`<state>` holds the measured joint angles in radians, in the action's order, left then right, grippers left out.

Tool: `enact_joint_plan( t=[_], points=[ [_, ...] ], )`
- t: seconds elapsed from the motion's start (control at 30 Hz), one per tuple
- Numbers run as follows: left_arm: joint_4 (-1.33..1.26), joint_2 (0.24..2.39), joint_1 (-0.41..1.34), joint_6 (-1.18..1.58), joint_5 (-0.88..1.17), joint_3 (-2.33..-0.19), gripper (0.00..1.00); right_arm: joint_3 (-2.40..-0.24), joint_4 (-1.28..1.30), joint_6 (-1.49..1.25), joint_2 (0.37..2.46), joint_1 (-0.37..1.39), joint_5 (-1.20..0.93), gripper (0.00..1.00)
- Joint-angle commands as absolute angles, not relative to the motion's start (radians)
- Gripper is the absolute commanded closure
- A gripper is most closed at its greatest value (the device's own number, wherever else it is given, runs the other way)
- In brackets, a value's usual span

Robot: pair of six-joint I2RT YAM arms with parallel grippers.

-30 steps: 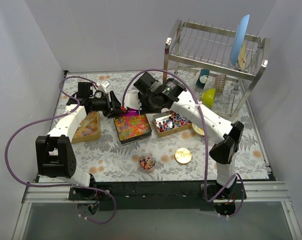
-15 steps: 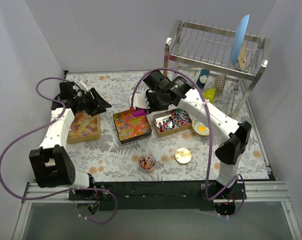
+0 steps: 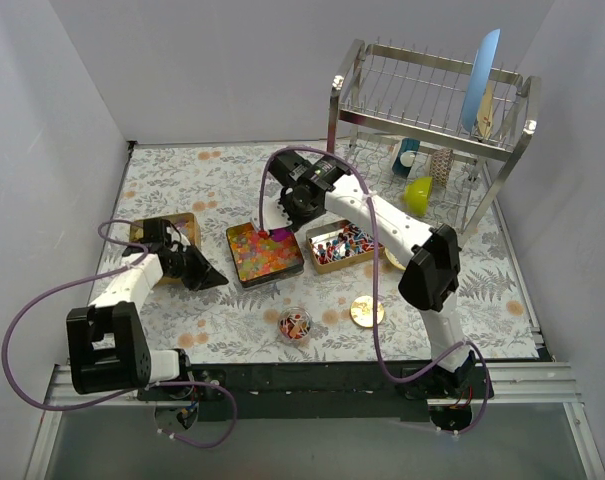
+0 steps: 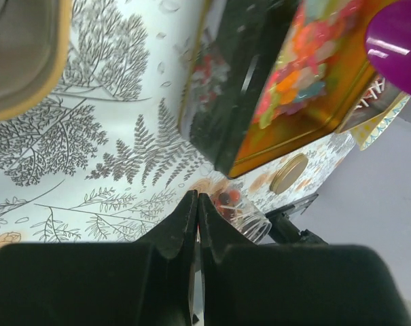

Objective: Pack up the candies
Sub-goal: Scoop the fake candies from the storage box.

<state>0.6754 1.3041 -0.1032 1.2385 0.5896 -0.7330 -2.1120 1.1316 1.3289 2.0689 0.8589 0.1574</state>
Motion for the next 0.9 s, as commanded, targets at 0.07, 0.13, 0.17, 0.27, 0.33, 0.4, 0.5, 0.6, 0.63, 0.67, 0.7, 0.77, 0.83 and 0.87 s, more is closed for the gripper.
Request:
enact_joint_plan(
  t=[0.07, 0.13, 0.17, 0.27, 0.33, 0.4, 0.5, 0.6, 0.63, 0.67, 0.7, 0.77, 0.83, 0.87],
  points=[
    [0.554, 1.304, -0.028, 1.308, 0.643, -0.632, 1.00, -2.163, 1.082, 1.606, 2.117, 0.864, 0.310, 0.99],
    [0.534, 1.302, -0.014, 1.328, 0.644, -0.617, 1.00, -2.163, 1.059, 1.632, 2.131, 0.865, 0.336, 0.99],
    [0.516, 1.304, 0.039, 1.335, 0.647, -0.600, 1.00, -2.161, 1.049, 1.640, 2.141, 0.868, 0.360, 0.99],
    [0.488, 1.316, 0.070, 1.350, 0.657, -0.580, 1.00, -2.126, 1.002, 1.681, 2.148, 0.882, 0.409, 0.99],
    [0.473, 1.328, 0.078, 1.355, 0.647, -0.571, 1.00, -2.079, 0.968, 1.698, 2.129, 0.893, 0.435, 0.99],
    [0.454, 1.345, 0.084, 1.361, 0.638, -0.566, 1.00, -1.999, 0.930, 1.723, 2.111, 0.916, 0.445, 0.99],
    [0.430, 1.367, 0.089, 1.376, 0.638, -0.561, 1.00, -1.893, 0.896, 1.744, 2.074, 0.940, 0.457, 0.99],
    [0.414, 1.376, 0.092, 1.373, 0.624, -0.558, 1.00, -1.807, 0.873, 1.759, 2.045, 0.963, 0.466, 0.99],
    [0.411, 1.377, 0.092, 1.376, 0.621, -0.554, 1.00, -1.795, 0.873, 1.758, 2.037, 0.969, 0.465, 0.99],
    [0.400, 1.379, 0.092, 1.377, 0.621, -0.552, 1.00, -1.784, 0.871, 1.753, 2.036, 0.980, 0.465, 0.99],
    [0.396, 1.378, 0.094, 1.382, 0.620, -0.552, 1.00, -1.776, 0.874, 1.741, 2.036, 0.986, 0.459, 0.99],
    [0.380, 1.378, 0.094, 1.385, 0.618, -0.549, 1.00, -1.776, 0.882, 1.721, 2.040, 1.005, 0.445, 0.99],
    [0.370, 1.379, 0.094, 1.387, 0.618, -0.548, 1.00, -1.792, 0.896, 1.682, 2.058, 1.014, 0.433, 0.99],
    [0.368, 1.381, 0.092, 1.385, 0.620, -0.551, 1.00, -1.804, 0.903, 1.666, 2.068, 1.022, 0.433, 0.99]
  ],
)
